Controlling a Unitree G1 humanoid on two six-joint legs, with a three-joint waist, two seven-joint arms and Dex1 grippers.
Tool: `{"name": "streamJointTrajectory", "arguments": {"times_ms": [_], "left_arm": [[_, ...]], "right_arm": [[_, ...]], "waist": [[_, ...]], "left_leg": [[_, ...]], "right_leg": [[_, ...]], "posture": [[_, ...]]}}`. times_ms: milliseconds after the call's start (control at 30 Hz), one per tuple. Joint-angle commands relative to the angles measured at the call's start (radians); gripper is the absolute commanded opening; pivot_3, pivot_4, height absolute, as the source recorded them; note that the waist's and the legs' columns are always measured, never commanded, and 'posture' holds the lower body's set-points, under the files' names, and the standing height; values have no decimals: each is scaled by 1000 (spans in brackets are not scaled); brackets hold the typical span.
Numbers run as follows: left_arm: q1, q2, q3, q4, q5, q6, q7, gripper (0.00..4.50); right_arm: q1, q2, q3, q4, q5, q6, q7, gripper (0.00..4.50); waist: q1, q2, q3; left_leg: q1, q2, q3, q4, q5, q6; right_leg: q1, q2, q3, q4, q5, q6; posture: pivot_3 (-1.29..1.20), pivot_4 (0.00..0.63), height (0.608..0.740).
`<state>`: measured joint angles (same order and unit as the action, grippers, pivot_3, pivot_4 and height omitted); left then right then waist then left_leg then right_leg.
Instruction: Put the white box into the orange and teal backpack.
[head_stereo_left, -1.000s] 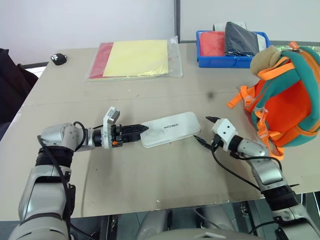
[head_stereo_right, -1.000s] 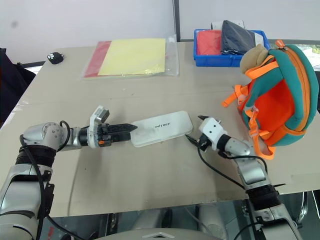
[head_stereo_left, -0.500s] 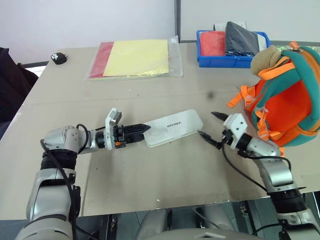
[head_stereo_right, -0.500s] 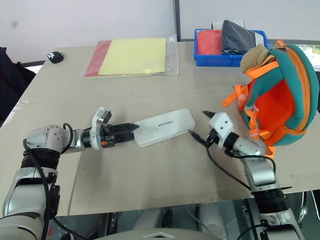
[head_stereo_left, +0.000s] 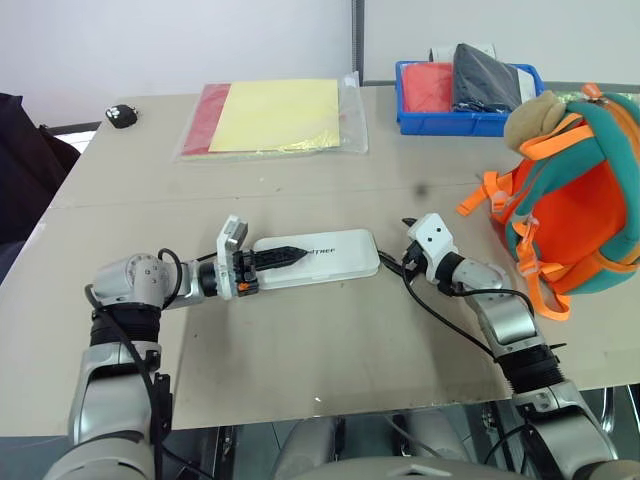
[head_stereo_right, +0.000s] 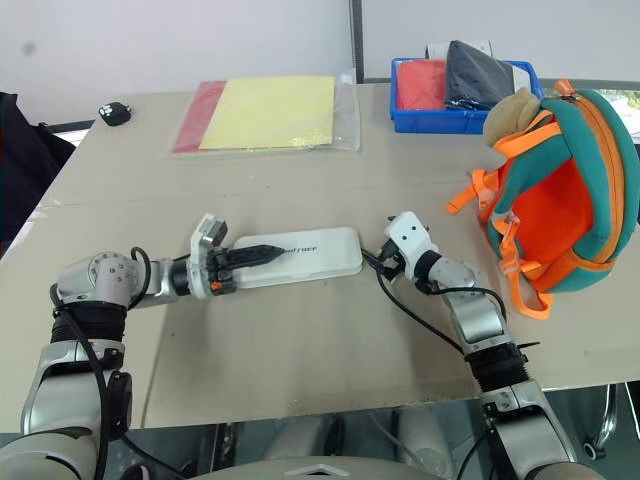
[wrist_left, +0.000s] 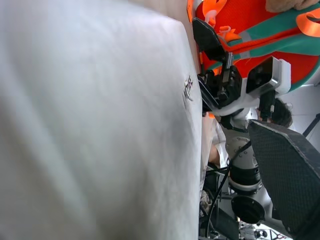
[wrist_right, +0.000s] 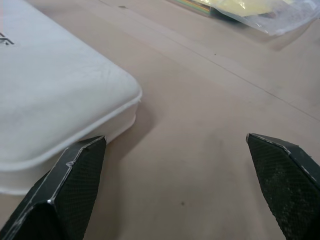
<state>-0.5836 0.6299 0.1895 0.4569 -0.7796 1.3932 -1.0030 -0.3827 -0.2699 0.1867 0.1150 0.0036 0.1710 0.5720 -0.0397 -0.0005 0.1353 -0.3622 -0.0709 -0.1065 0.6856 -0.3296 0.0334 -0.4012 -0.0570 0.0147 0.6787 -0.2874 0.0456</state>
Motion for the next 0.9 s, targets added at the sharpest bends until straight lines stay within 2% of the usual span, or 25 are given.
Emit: {"name": "streamJointTrajectory", "arguments": {"times_ms": [33, 100, 167, 267, 300, 400, 500, 633, 767, 900], "left_arm": [[14, -29, 19, -22, -19, 35, 31, 4500], [29, -26, 24, -32, -24, 44, 28, 4500], [37, -30, 40, -24, -30, 51, 29, 3981], [44, -29, 38, -19, -28, 42, 17, 2859], [49, -30, 37, -19, -27, 39, 13, 2258], [63, -34, 40, -23, -34, 32, 2, 1088], [72, -48, 76, -33, -57, 24, 4, 1094], [107, -55, 137, -121, -95, -56, -18, 1094], [112, -54, 215, -178, -133, -98, -5, 1094], [122, -61, 275, -228, -157, -118, 49, 1094]], "right_arm": [[16, -1, 13, -54, 2, -5, 8, 4464], [24, -5, 6, -55, 2, -8, 2, 4464], [28, -13, -2, -54, 1, -13, 1, 4500], [28, -25, -8, -47, 3, -20, 5, 4500], [29, -29, -9, -45, 4, -25, 5, 4500], [41, -36, -18, -50, 5, -45, -5, 4500], [77, -24, -59, -85, 55, -89, -10, 4500], [193, -13, -137, -280, 185, 22, -15, 4500], [311, 34, -250, -453, 219, 30, -154, 4500], [416, 129, -366, -596, 206, 20, -337, 4500]], "waist": [[-1, 0, 0], [-2, 0, 0], [-4, 0, 0], [-5, 0, 0], [-5, 0, 0], [-5, 0, 0], [-4, 0, 0], [-4, -1, 0], [-1, -1, 0], [1, -1, 0]], "left_leg": [[0, 0, 0, 0, 0, 0], [0, 0, 0, 0, 0, 0], [0, 0, 0, 0, 0, 0], [0, 0, 0, 0, 0, 0], [0, 0, 0, 0, 0, 0], [0, 0, 0, 0, 0, 0], [0, 0, 0, 0, 0, 0], [-1, 1, -1, -1, 0, 0], [-2, 1, -1, 0, 0, -1], [-2, 1, -1, -1, 0, -1]], "right_leg": [[0, 0, 0, 0, 0, 0], [0, 0, 0, 0, 0, 0], [0, 0, 0, 0, 0, 0], [-1, 1, 0, 0, 0, 0], [-1, 1, 0, 0, 0, 0], [0, 1, 0, 0, 0, 0], [-1, 1, 0, 0, 0, 0], [-1, 1, 1, 0, 0, 0], [-1, 1, 1, 0, 0, 0], [-2, 1, 1, 0, 0, 0]], "posture": [[0, 150, 740], [0, 150, 740], [0, 150, 740], [0, 150, 740], [0, 150, 740], [0, 150, 740], [0, 150, 740], [0, 150, 740], [0, 150, 740], [0, 150, 740]]}}
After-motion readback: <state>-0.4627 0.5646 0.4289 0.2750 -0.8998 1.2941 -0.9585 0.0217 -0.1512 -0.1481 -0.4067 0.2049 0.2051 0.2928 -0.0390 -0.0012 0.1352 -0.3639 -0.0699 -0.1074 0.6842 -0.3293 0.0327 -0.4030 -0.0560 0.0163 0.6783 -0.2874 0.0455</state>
